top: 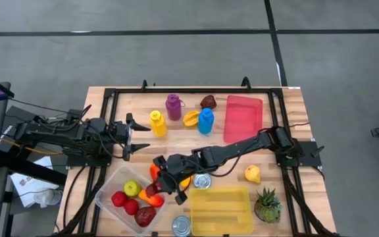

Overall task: Pick & Place Food Item
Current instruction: Put the red pomegranate into the transparent bin

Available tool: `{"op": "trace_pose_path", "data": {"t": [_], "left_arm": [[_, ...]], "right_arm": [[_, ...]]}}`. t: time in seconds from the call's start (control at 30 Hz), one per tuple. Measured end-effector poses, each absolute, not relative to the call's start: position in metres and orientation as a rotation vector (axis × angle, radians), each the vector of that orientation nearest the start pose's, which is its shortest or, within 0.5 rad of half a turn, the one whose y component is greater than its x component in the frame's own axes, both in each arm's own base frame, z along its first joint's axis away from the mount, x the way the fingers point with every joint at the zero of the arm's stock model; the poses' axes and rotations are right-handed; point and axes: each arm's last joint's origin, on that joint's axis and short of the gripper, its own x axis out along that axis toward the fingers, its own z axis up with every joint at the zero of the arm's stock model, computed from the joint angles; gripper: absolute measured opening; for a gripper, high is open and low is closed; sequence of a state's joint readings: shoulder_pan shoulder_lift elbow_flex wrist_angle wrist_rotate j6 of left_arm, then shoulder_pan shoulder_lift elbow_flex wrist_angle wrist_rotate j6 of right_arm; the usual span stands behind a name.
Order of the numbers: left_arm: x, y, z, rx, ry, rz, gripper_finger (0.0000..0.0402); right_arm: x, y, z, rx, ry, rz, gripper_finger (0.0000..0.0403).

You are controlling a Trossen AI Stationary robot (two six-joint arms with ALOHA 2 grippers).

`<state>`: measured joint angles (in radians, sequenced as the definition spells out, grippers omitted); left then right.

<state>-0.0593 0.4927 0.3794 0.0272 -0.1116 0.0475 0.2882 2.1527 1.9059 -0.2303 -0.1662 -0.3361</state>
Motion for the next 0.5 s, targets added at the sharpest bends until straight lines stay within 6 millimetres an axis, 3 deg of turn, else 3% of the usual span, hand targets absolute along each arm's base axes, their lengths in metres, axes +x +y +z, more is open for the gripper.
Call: {"op": "trace_pose_path", "data": {"t": [0.4, 0.5], "left_arm": [[0.134, -0.005, 0.253, 0.051, 0.075, 0.048, 0.028], [0.134, -0.005, 0.253, 0.051, 0.076, 0.049, 0.028]], "right_arm": [[0.486, 0.162, 0.253, -0.326, 0.436, 0.616, 0.0094], [0.486, 0.162, 0.244, -0.325, 0.469, 0.618, 0.0129]]}}
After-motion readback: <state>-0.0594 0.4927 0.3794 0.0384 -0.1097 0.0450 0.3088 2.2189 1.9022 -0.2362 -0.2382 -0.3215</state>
